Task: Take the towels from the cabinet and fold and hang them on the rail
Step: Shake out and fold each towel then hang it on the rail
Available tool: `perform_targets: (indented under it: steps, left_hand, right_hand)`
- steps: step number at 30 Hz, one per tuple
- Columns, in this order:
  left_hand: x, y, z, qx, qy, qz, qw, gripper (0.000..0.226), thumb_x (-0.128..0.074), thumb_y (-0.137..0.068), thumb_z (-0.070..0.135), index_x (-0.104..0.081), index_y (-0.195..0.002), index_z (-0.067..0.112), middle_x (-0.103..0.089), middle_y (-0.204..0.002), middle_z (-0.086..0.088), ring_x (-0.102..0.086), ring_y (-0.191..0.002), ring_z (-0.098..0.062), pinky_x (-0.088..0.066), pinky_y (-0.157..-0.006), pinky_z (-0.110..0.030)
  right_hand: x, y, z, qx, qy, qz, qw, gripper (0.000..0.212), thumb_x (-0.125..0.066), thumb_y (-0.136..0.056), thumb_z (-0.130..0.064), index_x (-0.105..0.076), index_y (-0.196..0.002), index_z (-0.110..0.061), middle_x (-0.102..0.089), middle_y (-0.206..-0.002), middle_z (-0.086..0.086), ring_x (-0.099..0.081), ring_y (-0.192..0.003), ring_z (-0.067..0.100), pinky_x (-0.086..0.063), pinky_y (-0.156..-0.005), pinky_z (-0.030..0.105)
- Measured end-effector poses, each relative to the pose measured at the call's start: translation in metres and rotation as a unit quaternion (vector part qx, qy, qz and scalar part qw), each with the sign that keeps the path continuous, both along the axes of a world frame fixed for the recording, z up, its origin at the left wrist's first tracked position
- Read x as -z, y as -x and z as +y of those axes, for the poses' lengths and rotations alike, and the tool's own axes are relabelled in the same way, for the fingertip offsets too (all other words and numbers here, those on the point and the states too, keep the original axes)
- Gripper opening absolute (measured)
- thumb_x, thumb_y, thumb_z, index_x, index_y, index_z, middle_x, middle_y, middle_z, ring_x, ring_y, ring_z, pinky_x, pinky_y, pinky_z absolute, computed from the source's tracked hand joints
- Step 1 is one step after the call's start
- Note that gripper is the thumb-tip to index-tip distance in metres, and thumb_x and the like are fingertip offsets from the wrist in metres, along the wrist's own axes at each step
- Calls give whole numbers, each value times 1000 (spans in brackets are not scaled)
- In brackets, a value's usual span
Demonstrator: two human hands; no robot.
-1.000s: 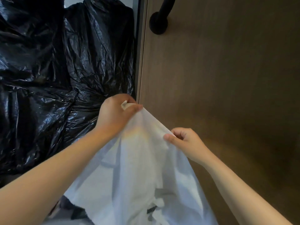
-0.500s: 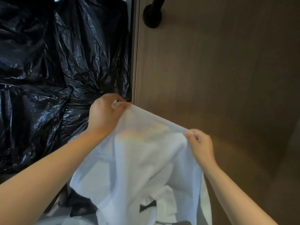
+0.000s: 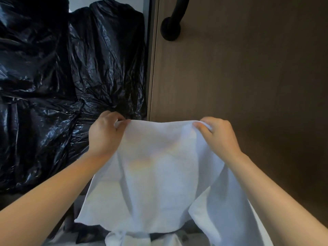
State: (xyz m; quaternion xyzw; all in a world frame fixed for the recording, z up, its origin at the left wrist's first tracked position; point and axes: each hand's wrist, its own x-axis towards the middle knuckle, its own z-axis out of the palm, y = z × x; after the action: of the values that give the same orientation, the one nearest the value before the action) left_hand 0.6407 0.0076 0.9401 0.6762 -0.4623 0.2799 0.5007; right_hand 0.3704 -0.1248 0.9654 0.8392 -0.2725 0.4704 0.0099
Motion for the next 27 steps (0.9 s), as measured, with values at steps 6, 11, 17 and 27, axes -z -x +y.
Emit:
perform_targets:
  steps: [6, 11, 17, 27]
  left_hand:
    - [-3, 12, 15, 24, 70, 24, 997, 36, -70, -86, 37, -69, -113, 13, -57, -117, -4, -52, -88, -9, -42, -72, -29]
    - [3, 30, 33, 67, 54, 13, 996, 34, -69, -84, 44, -68, -111, 23, -59, -116, 10, -49, -90, 2, -38, -72, -22]
    - [20, 43, 30, 154, -23, 80, 985, 31, -72, -80, 44, -70, -106, 26, -66, -109, 14, -52, -96, 6, -34, -79, -3]
    - [21, 66, 26, 379, -124, 188, 897, 41, -63, -81, 50, -66, -120, 38, -67, -115, 25, -58, -108, 11, -43, -84, -7]
  right_hand:
    - [-6, -2, 6, -7, -75, -24, 997, 29, -57, -96, -33, -64, -71, -21, -55, -61, -11, -54, -61, 8, -39, -55, 24]
    - [-7, -4, 4, 33, -169, -25, 985, 47, -60, -92, -25, -37, -53, -11, -26, -45, -5, -26, -42, 11, -28, -51, 29]
    - [-2, -11, 22, -68, -163, 37, 984, 41, -61, -93, -31, -57, -65, -2, -50, -57, 9, -45, -53, 16, -35, -56, 31]
    - [-10, -20, 57, -262, -166, 59, 949, 16, -63, -94, -29, -76, -86, -24, -72, -83, -9, -67, -83, 6, -49, -72, 21]
